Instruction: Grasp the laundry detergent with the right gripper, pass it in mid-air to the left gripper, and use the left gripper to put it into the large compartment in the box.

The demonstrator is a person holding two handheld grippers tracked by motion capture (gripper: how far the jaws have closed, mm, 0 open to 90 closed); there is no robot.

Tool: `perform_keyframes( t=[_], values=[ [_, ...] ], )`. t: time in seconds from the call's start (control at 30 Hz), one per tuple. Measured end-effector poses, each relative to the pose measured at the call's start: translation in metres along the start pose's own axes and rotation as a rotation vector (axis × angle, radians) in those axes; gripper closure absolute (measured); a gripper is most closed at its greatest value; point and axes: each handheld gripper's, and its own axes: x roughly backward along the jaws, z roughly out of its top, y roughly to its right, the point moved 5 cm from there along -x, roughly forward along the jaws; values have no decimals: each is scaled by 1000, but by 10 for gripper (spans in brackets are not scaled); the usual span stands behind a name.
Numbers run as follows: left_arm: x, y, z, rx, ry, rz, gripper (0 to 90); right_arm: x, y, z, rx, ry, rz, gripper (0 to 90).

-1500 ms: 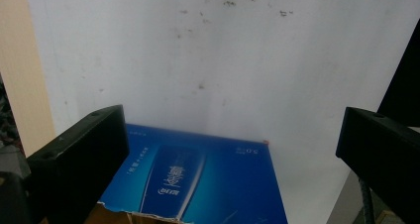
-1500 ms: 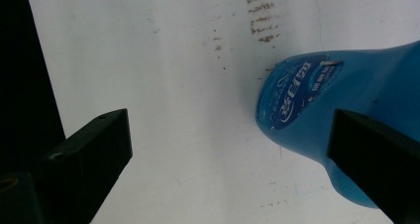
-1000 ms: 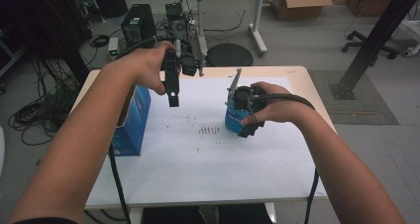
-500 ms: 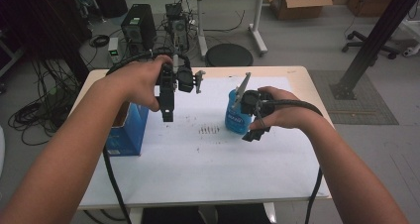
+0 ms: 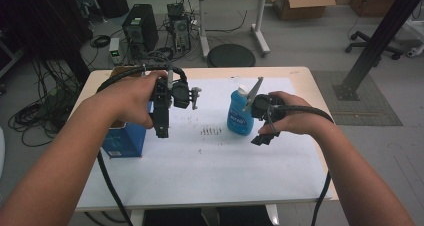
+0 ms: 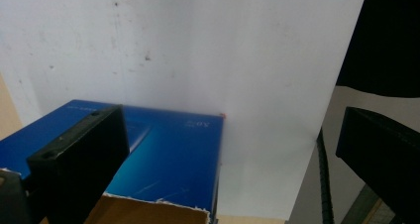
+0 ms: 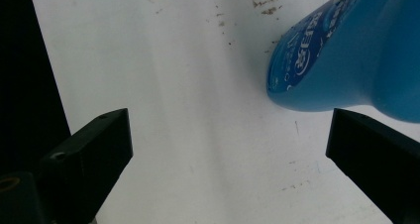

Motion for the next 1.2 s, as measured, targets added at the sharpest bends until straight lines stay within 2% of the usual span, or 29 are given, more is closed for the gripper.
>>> perform_keyframes(
  t=[0.1,0.27,0.5,0.57,0.8,0.97,1.2],
  values=[
    [-1,3,-2,1,-3,-1,4,-1,2,-4,-5,3,0,43],
    [-3,17,-1,-23,-5,3,4,-3,8,-15,-47,21,1,42],
    [-3,30,-1,-31,-11,1,4,-6,15,-23,-76,35,-6,42],
    [-5,34,-2,-36,-15,-4,4,-8,19,-28,-99,41,-8,42],
    [-8,40,-5,-34,-18,-7,4,-11,28,-36,-114,39,-16,41],
    [-7,45,-5,-44,-13,-5,4,-14,36,-40,-139,72,-21,41],
    [-9,48,-5,-43,-9,-25,4,-24,47,-48,-177,102,-35,41]
  ],
)
